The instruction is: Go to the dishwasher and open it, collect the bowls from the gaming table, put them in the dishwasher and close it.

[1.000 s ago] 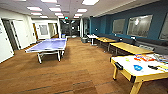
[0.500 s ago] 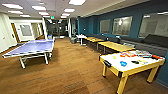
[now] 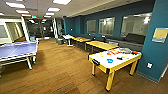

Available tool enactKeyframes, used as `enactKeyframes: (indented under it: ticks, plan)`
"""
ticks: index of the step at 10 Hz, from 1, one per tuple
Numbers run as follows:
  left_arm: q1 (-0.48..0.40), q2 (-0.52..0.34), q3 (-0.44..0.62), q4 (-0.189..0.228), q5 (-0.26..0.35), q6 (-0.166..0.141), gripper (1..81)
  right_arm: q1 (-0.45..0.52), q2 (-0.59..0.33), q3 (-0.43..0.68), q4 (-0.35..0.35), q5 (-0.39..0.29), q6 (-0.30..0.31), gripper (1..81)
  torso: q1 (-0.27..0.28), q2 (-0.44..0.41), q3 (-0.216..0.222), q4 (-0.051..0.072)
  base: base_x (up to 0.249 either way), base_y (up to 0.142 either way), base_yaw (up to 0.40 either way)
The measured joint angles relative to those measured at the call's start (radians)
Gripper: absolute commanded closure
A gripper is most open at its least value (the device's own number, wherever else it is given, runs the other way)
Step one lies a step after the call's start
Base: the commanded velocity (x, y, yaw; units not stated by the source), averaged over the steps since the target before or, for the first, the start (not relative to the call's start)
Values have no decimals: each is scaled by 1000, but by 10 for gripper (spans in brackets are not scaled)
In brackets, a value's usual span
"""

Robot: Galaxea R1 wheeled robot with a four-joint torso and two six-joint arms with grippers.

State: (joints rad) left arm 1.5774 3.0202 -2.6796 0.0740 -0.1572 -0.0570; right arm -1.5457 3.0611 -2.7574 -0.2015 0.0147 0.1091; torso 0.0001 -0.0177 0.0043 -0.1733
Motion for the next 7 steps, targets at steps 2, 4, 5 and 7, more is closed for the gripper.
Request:
enactKeyframes:
  ticks: [2, 4, 5, 7]
  plan:
    - [0, 0, 0, 0, -4, -2, 10, 6, 0, 0, 0, -3, 1, 10, 0, 0, 0, 0, 0, 0, -395]
    - [0, -1, 1, 0, -6, -4, 10, 9, -1, -8, 0, -4, 3, 10, 0, 0, 0, 0, 0, 0, -395]
    - [0, -6, 1, -2, -8, -4, 10, 8, -1, -8, 0, -6, 3, 10, 0, 0, 0, 0, 0, 0, -395]
    - [0, -20, 2, -11, -7, -8, 10, 8, 0, -8, 0, -6, 3, 10, 0, 0, 0, 0, 0, 0, -395]
